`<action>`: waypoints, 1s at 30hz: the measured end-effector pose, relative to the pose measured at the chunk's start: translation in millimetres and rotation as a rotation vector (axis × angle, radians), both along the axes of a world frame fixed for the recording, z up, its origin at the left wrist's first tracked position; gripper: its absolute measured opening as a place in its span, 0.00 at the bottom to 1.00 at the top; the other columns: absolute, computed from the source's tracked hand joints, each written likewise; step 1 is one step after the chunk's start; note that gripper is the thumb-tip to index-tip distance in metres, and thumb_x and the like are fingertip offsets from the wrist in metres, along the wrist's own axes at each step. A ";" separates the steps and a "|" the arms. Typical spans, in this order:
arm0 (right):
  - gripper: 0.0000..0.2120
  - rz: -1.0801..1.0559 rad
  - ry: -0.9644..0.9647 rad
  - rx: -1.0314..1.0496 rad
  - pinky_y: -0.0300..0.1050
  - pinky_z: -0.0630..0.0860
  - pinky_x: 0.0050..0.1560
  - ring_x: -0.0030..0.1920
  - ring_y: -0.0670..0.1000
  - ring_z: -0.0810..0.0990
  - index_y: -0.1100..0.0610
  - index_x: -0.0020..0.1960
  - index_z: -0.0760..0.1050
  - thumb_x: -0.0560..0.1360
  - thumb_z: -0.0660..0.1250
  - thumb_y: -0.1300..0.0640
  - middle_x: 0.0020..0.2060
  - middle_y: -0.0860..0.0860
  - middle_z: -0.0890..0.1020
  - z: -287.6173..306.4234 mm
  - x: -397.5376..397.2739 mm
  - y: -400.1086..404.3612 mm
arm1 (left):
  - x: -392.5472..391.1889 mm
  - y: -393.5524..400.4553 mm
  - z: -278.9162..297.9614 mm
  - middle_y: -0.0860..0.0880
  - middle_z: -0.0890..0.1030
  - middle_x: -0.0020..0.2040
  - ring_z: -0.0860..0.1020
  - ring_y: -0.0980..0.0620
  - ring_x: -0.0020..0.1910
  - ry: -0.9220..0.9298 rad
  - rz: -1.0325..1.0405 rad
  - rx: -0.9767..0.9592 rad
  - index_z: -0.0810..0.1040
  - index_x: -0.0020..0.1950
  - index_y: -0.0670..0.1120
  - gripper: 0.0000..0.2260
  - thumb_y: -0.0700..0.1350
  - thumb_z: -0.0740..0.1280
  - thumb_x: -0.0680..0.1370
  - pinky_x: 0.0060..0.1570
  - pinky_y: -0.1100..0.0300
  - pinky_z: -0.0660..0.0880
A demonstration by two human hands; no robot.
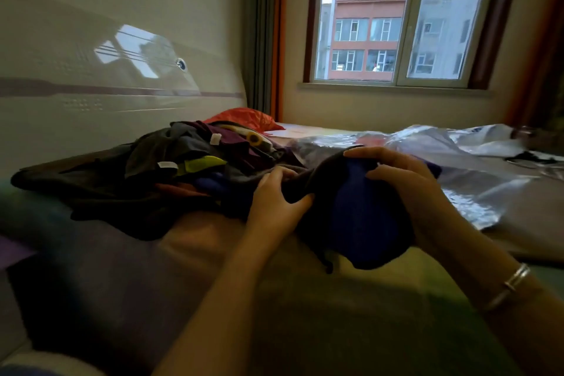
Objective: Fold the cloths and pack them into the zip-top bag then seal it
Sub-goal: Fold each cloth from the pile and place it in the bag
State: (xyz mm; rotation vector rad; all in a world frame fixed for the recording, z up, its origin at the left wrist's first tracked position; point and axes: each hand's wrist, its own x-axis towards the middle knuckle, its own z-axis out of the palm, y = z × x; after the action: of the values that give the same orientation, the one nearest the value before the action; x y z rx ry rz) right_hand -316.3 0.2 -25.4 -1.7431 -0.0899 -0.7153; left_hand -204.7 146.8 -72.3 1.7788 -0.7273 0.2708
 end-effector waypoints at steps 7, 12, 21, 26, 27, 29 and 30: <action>0.21 0.035 -0.069 0.215 0.36 0.79 0.45 0.48 0.46 0.82 0.57 0.52 0.81 0.73 0.51 0.69 0.49 0.49 0.84 3.0 -73.4 -23.4 | -66.1 -33.7 6.0 0.56 0.68 0.66 0.76 0.62 0.54 0.132 -0.473 -0.057 0.59 0.69 0.60 0.29 0.51 0.71 0.73 0.51 0.63 0.77; 0.23 0.002 -0.030 0.242 0.41 0.80 0.47 0.51 0.51 0.81 0.57 0.53 0.80 0.71 0.52 0.73 0.53 0.53 0.82 -11.4 -87.8 -35.5 | -83.0 -63.6 3.6 0.58 0.73 0.60 0.77 0.52 0.60 0.284 -0.608 -0.123 0.60 0.65 0.61 0.27 0.47 0.71 0.74 0.57 0.49 0.78; 0.29 -0.031 -0.086 0.155 0.41 0.80 0.49 0.52 0.47 0.82 0.55 0.60 0.76 0.72 0.50 0.80 0.52 0.46 0.82 -17.8 -81.1 -51.6 | -84.6 -84.9 0.3 0.52 0.73 0.58 0.77 0.56 0.52 0.255 -0.497 -0.064 0.61 0.62 0.53 0.29 0.35 0.73 0.71 0.51 0.59 0.79; 0.24 -0.316 -0.197 -0.058 0.28 0.75 0.50 0.51 0.33 0.79 0.53 0.60 0.74 0.74 0.58 0.77 0.51 0.39 0.79 -18.4 -82.8 -63.8 | -69.5 -81.5 -10.6 0.50 0.77 0.50 0.77 0.52 0.51 0.105 -0.250 0.102 0.70 0.51 0.50 0.16 0.39 0.74 0.71 0.46 0.64 0.75; 0.23 -0.349 -0.201 -0.086 0.26 0.74 0.49 0.49 0.31 0.78 0.54 0.61 0.74 0.74 0.59 0.77 0.50 0.40 0.78 -18.2 -83.5 -66.7 | -65.2 -79.3 -11.8 0.50 0.78 0.46 0.78 0.53 0.47 0.098 -0.215 0.165 0.72 0.48 0.50 0.11 0.39 0.72 0.73 0.41 0.67 0.72; 0.22 -0.382 -0.202 -0.107 0.26 0.73 0.48 0.47 0.32 0.79 0.57 0.60 0.75 0.73 0.61 0.76 0.50 0.44 0.79 -18.0 -84.8 -72.3 | -58.7 -73.1 -11.6 0.49 0.80 0.43 0.78 0.54 0.41 0.122 -0.182 0.258 0.75 0.43 0.48 0.04 0.43 0.69 0.76 0.34 0.66 0.70; 0.20 -0.390 -0.202 -0.110 0.27 0.74 0.48 0.47 0.35 0.80 0.57 0.59 0.76 0.73 0.62 0.76 0.50 0.47 0.80 -18.1 -85.6 -75.0 | -58.7 -69.3 -10.1 0.49 0.80 0.41 0.78 0.54 0.40 0.138 -0.173 0.274 0.77 0.43 0.48 0.04 0.45 0.68 0.77 0.32 0.64 0.70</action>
State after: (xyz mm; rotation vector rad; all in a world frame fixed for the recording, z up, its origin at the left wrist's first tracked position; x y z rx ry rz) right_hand -401.9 -74.8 -43.5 -1.8094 0.0773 -1.1907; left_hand -263.4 77.4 -82.4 1.9548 -0.8440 -0.0709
